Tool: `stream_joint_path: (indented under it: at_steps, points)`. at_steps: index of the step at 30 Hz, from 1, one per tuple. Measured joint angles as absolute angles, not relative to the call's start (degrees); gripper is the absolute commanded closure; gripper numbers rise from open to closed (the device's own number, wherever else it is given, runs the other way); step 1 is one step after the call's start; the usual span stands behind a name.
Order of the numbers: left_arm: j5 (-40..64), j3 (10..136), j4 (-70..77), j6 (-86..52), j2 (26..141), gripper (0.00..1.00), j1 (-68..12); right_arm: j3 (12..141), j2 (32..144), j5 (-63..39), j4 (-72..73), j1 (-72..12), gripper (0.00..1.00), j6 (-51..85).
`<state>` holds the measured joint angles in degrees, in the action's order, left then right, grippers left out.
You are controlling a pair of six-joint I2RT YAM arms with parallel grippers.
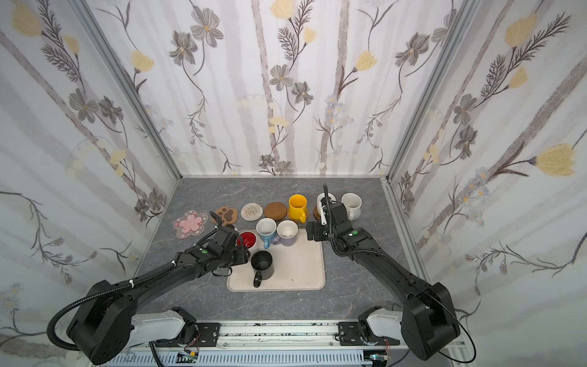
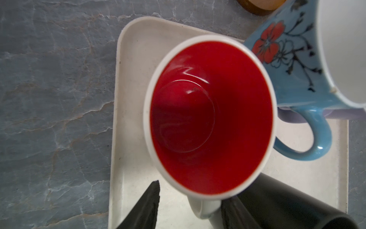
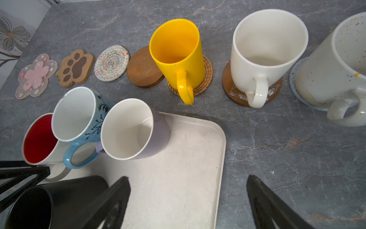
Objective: Place cups on coasters
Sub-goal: Pick up the cup from the tray.
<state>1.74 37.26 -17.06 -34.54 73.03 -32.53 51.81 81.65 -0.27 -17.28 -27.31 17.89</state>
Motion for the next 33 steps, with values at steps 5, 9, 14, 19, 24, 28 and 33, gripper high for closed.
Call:
stream_joint_path:
  at_steps: [5,9,14,19,24,28,33]
  points:
    - [0.86,36.60,-16.99,-34.81,73.34,0.61,-32.58,51.68,81.12,-1.48,-17.08,-26.94,0.08,17.45]
    - [0.12,36.47,-16.99,-34.89,73.82,0.68,-32.58,51.75,80.90,-2.57,-16.99,-26.74,0.09,17.28]
    - [-0.40,36.47,-16.86,-34.89,73.87,0.75,-32.58,51.75,80.79,-2.59,-16.97,-26.65,0.10,17.26]
    - [-0.80,36.77,-16.25,-34.72,74.59,0.82,-32.58,51.33,79.96,-2.57,-16.84,-26.61,0.10,17.23]
    - [-0.99,37.69,-16.05,-34.65,75.72,0.92,-32.58,50.81,79.90,-2.55,-16.69,-26.50,0.10,17.23]
    - [-1.32,38.04,-16.56,-34.65,75.61,1.00,-32.56,50.81,79.66,-2.57,-16.56,-26.48,0.10,17.02]
    - [-1.43,40.03,-19.92,-34.41,74.13,1.00,-32.56,50.78,79.64,-2.59,-16.51,-26.39,0.10,17.02]
